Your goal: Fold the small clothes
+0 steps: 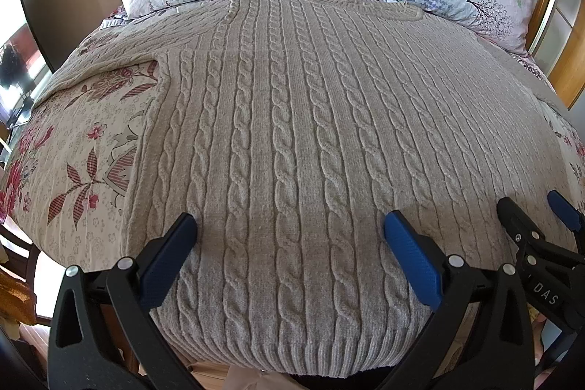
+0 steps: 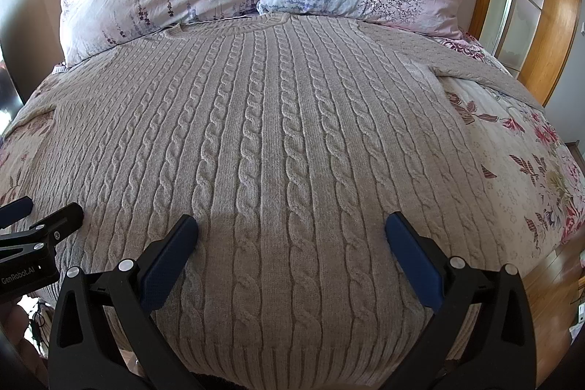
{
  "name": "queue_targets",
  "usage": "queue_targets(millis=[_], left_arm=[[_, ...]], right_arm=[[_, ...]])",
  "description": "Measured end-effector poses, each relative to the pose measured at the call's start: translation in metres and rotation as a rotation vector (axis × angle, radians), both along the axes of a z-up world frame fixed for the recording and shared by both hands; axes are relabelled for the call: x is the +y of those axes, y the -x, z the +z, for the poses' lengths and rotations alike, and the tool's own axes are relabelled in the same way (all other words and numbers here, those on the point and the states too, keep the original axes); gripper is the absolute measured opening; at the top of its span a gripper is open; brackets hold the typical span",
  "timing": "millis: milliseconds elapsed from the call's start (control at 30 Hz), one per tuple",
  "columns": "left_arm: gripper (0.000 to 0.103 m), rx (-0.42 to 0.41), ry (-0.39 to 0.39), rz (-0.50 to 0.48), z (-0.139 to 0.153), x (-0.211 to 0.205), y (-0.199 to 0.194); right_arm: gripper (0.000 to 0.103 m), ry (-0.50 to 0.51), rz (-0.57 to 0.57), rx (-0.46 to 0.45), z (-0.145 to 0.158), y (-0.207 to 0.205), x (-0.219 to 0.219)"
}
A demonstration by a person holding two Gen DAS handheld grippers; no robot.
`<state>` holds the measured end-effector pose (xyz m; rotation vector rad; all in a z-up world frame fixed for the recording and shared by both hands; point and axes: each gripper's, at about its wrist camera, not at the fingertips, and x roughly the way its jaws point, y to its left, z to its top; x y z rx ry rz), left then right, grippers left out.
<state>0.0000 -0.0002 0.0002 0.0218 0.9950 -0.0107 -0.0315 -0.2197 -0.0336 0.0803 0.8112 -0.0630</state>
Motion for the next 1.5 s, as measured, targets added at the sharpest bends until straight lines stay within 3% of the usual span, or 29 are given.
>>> queue_targets(millis=[1500], left_arm=[[0.101,-0.002,-0.002,-0.001,-0.0017,-0.0018,-0.0014]], right_arm=[[0.102,0.001,0.005,0.011,-0.0007,-0.0017,-0.0009]])
